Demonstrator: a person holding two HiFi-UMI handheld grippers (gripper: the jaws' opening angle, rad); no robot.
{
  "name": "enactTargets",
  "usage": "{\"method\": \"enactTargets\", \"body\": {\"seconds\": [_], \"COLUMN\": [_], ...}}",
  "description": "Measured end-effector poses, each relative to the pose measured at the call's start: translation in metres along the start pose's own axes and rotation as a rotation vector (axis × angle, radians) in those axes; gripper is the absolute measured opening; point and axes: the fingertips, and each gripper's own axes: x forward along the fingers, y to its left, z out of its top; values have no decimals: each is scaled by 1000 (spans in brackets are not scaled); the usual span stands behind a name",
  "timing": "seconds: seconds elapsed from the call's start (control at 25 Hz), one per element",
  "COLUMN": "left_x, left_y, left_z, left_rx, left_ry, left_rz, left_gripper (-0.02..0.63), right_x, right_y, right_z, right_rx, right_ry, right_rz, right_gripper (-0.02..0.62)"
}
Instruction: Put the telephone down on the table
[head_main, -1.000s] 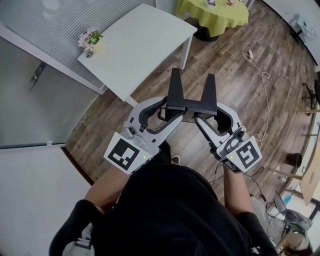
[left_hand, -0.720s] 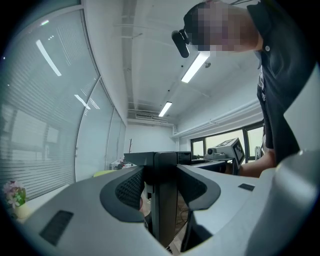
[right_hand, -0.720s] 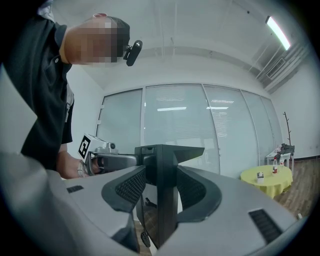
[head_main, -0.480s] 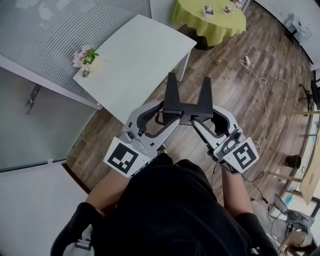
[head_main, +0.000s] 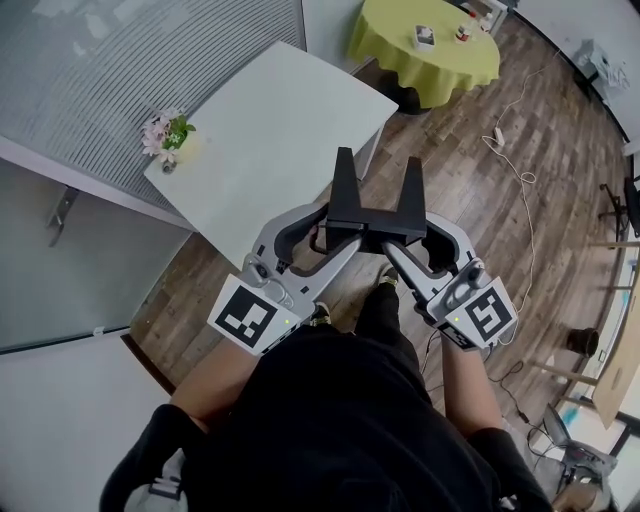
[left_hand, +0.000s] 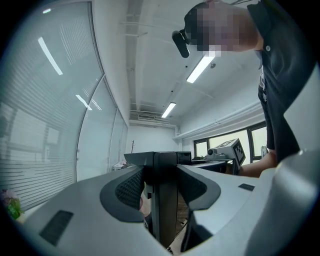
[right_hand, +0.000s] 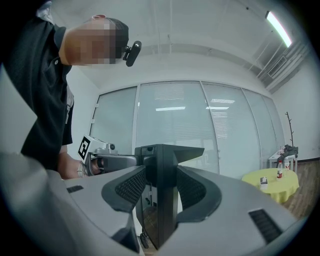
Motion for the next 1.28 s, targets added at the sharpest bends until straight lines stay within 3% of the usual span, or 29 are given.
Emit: {"method": "enactTargets", "body": {"seconds": [0.28, 0.76, 1.28], "left_x": [59, 155, 192], "left_y": [34, 78, 99], "left_z": [-1, 11, 0], "left_rx": [17, 14, 0], "left_ry": [-1, 9, 30], "left_rz": [87, 306, 528], "left_gripper": [204, 204, 204], "right_x": [20, 46, 67], "right_y": [-71, -185, -234], "right_z": [-3, 11, -2], "right_rx": [11, 21, 54], "right_ry": [7, 13, 28], "right_rz": [82, 318, 532], "right_gripper": [207, 207, 207]}}
